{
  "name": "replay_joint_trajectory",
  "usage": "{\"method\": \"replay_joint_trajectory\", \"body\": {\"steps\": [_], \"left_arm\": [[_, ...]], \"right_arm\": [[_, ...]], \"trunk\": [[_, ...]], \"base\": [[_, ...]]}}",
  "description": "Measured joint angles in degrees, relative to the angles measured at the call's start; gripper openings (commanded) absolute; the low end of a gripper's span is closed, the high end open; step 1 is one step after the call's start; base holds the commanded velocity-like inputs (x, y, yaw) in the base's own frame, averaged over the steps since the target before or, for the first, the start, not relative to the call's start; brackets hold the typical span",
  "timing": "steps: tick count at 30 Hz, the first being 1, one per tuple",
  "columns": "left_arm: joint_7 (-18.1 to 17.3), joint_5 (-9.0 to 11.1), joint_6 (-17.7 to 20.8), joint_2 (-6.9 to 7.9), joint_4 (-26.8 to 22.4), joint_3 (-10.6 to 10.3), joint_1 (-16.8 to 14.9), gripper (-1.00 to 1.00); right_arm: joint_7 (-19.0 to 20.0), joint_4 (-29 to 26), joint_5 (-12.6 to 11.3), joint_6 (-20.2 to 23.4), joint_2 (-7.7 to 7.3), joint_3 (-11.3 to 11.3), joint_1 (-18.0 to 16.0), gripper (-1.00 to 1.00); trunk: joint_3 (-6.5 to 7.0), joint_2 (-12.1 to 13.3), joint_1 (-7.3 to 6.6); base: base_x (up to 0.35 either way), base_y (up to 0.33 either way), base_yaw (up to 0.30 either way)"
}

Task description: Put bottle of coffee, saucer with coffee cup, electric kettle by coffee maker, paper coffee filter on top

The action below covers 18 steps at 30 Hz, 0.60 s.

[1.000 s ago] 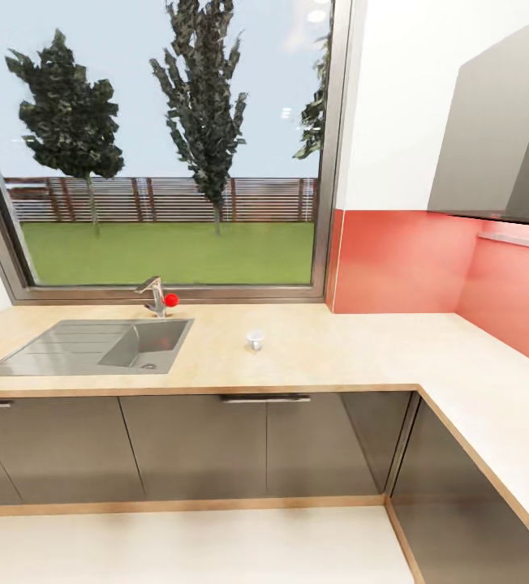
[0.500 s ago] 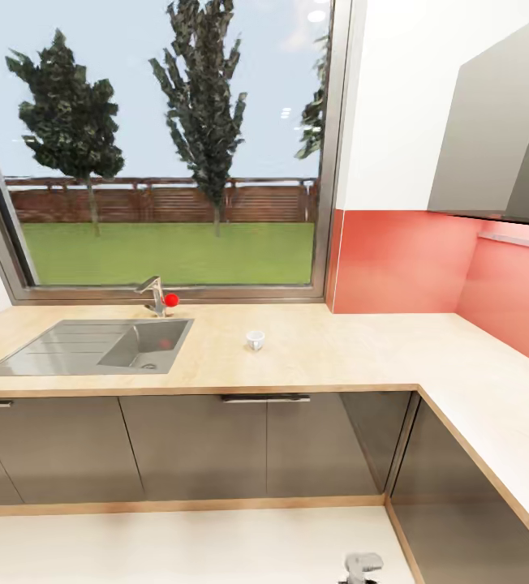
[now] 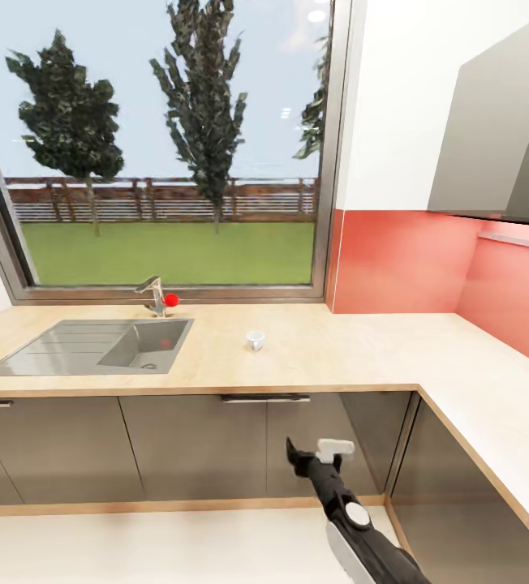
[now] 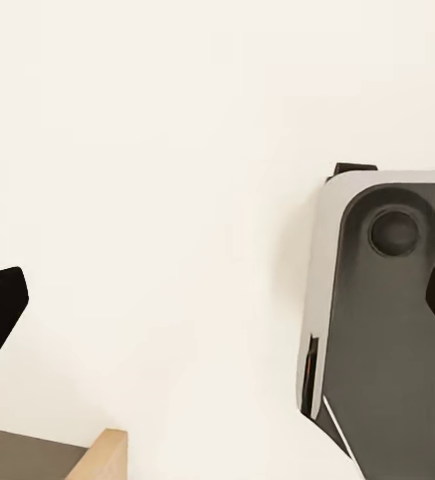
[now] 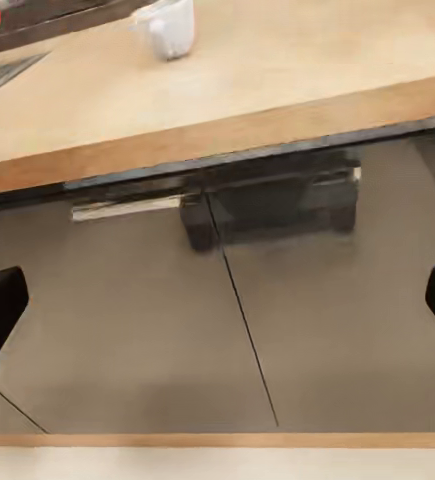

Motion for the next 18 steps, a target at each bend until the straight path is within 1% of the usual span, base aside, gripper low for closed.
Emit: {"method": "replay_joint_trajectory", "body": {"steps": [2,3,4,6,7,8,10,11,12,13,15,16,17,18], "left_arm": [[0.0,0.0,0.0,0.00,0.0,0.0,0.0,1.00],[0.0,0.1,-0.1,0.02,0.0,0.0,0.0,1.00],[0.0,0.1,-0.1,0.03,0.0,0.0,0.0,1.00],[0.0,0.4,-0.1,0.07,-0.1,0.2,0.0,1.00],[0.0,0.7,-0.1,0.07,-0.1,0.5,0.0,1.00],[0.0,1.0,-0.1,0.08,-0.1,0.7,0.0,1.00],[0.0,2.0,0.0,0.12,0.0,1.7,0.0,1.00],[0.0,2.2,0.0,0.13,0.0,1.8,0.0,1.00],[0.0,2.6,0.0,0.15,0.0,2.1,0.0,1.00],[0.0,2.7,0.1,0.15,0.0,2.1,0.0,1.00],[0.0,3.1,0.1,0.13,0.1,2.3,0.0,1.00],[0.0,3.2,0.1,0.11,0.1,2.4,0.0,1.00],[0.0,3.3,0.1,0.07,0.2,2.4,0.0,1.00],[0.0,3.3,0.1,0.04,0.2,2.4,0.0,1.00]], "right_arm": [[-3.4,-6.2,0.1,0.0,0.03,0.1,-0.1,1.00],[-4.7,-9.3,0.1,0.1,0.14,0.1,-0.3,1.00],[-5.2,-10.9,0.1,0.2,0.28,0.1,-0.4,1.00],[-6.7,-15.6,0.4,0.7,1.33,0.1,-1.1,1.00],[-7.5,-17.0,0.6,1.5,2.03,0.1,-1.8,1.00],[-7.9,-17.5,0.8,2.0,2.43,0.1,-2.3,1.00],[-10.4,-18.2,2.1,6.1,4.42,0.1,-5.4,1.00],[-11.1,-18.0,2.3,7.5,5.01,0.1,-6.5,1.00],[-12.6,-17.4,2.7,10.2,6.03,0.2,-8.5,1.00],[-13.3,-17.0,2.9,11.6,6.50,0.2,-9.7,1.00],[-15.3,-15.5,3.5,16.7,8.04,0.2,-14.1,1.00],[-15.6,-15.1,3.6,17.9,8.38,0.2,-15.3,1.00],[-16.1,-14.5,3.7,19.9,8.94,0.2,-17.4,1.00],[-16.5,-14.2,3.8,21.7,9.16,0.2,-19.4,1.00]], "trunk": [[0.00,0.0,0.00],[0.00,0.0,0.00],[0.00,0.0,0.00],[0.00,0.0,0.00],[0.00,0.0,0.00],[0.00,0.0,0.00],[0.00,0.0,0.00],[0.00,0.0,0.00],[0.01,0.0,0.00],[0.00,0.0,0.00],[0.01,0.0,-0.01],[0.00,0.0,-0.02],[0.00,0.0,-0.03],[0.01,0.0,-0.03]], "base": [[0.000,0.000,0.000],[0.000,0.000,0.000],[0.000,0.000,0.000],[0.000,0.000,0.000],[0.000,0.000,0.000],[0.000,0.000,0.000],[0.000,0.000,0.000],[0.000,0.000,0.000],[0.010,0.000,0.000],[0.064,0.000,0.000],[0.165,0.000,0.000],[0.239,0.000,0.000],[0.274,0.000,0.000],[0.287,0.000,0.000]]}}
